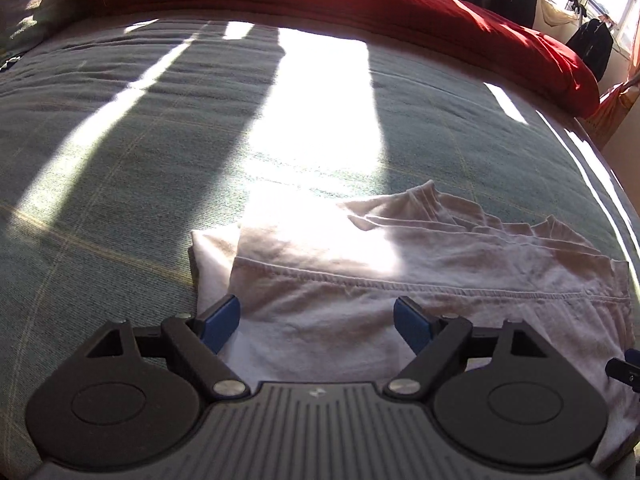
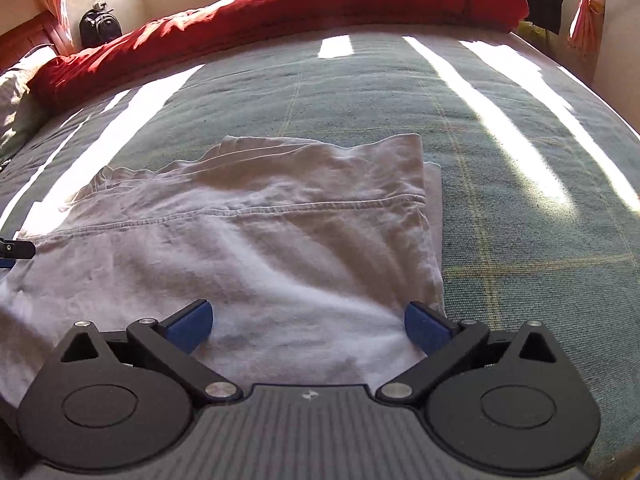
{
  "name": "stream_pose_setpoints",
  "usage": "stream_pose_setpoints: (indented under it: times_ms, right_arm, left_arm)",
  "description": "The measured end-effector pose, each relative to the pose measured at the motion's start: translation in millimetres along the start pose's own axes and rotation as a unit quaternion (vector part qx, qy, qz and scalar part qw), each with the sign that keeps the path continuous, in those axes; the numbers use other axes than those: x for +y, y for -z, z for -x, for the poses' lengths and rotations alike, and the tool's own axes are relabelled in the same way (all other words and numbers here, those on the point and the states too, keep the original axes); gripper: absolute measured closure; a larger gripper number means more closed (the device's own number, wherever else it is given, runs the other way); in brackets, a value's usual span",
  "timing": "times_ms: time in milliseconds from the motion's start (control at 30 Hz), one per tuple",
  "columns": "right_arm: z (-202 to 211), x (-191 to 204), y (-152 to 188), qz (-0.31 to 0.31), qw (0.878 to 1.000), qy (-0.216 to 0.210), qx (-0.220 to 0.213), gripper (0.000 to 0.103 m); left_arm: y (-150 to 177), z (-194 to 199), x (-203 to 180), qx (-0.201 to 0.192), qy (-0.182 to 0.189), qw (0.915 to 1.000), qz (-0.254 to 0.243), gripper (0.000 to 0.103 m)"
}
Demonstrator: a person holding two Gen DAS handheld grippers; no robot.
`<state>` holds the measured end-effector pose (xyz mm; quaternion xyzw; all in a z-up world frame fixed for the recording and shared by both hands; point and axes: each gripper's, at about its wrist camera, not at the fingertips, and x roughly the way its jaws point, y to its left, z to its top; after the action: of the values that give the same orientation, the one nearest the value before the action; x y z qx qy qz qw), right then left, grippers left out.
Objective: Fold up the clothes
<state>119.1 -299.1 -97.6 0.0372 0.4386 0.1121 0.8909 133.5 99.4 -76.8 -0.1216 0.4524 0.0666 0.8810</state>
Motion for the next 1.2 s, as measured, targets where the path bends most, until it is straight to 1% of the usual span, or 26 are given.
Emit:
stream_pose_setpoints:
  times_ms: [67,200,267,333,400,433,467,500,567,600,667,733,800,833,967,1033,1100,1133,1200]
  right_arm:
    - [-1,0,0,-0.003,1.000,0.000,0.003,0.000]
    - [-4,3,-1,-0.008,1.000,0.012,0.006,0.000]
    - [-5,6,-1,-0.004,1.000,0.019,0.009,0.000]
    - [-5,7,-2,-0.002,1.000,0.024,0.013,0.000]
    - [-4,9,-5,0.002,0.999,0.027,0.019,0.000]
    - [-1,10,-7,0.004,0.999,0.031,0.020,0.000]
    - [3,14,-9,0.010,0.999,0.034,0.014,0.000]
    - [9,20,-11,0.027,0.999,0.032,0.002,0.000]
    - [18,37,-14,0.074,0.997,0.020,-0.022,0.000]
    - [20,51,-17,0.105,0.994,0.003,-0.026,0.000]
    - [21,86,-23,0.171,0.984,-0.040,-0.031,0.000]
    - [20,123,-29,0.227,0.970,-0.083,-0.030,0.000]
    - [12,162,-32,0.271,0.955,-0.115,-0.030,0.000]
    - [6,178,-31,0.284,0.951,-0.120,-0.029,0.000]
    - [-23,229,-22,0.320,0.940,-0.116,-0.019,0.000]
    - [-38,244,-12,0.325,0.939,-0.109,0.002,0.000]
    - [-39,250,0,0.317,0.939,-0.129,0.024,0.000]
    - [-37,253,5,0.325,0.935,-0.136,0.030,0.000]
    - [-28,260,13,0.359,0.922,-0.139,0.033,0.000]
  left_arm:
    - [-11,3,2,-0.009,0.002,0.9999,0.004,0.019]
    - [-32,-5,-2,-0.005,0.065,0.9979,0.007,0.019]
    - [-38,-18,-9,0.000,0.083,0.9966,0.001,0.018]
    - [-40,-36,-13,0.018,0.061,0.9979,-0.007,0.018]
    - [-40,-44,-14,0.032,0.023,0.9991,-0.016,0.019]
    - [-41,-39,-15,0.030,0.021,0.9991,-0.019,0.019]
    - [-42,-31,-15,0.025,0.029,0.9991,-0.020,0.019]
    - [-43,-21,-14,0.019,0.040,0.9988,-0.020,0.018]
    - [-45,-3,-13,0.014,0.057,0.9980,-0.024,0.014]
    - [-46,6,-12,0.012,0.062,0.9976,-0.027,0.013]
    - [-47,22,-9,0.005,0.066,0.9974,-0.027,0.013]
    - [-48,35,-4,0.001,0.070,0.9974,-0.021,0.012]
    - [-47,46,3,-0.006,0.064,0.9979,-0.011,0.012]
    - [-45,48,8,-0.007,0.060,0.9981,-0.008,0.012]
    - [-39,56,24,-0.006,0.047,0.9988,0.006,0.012]
    - [-35,57,32,-0.004,0.043,0.9990,0.014,0.012]
    - [-32,56,39,-0.003,0.039,0.9990,0.022,0.012]
    - [-31,56,43,-0.002,0.040,0.9989,0.024,0.012]
    - [-30,54,46,-0.002,0.043,0.9987,0.026,0.012]
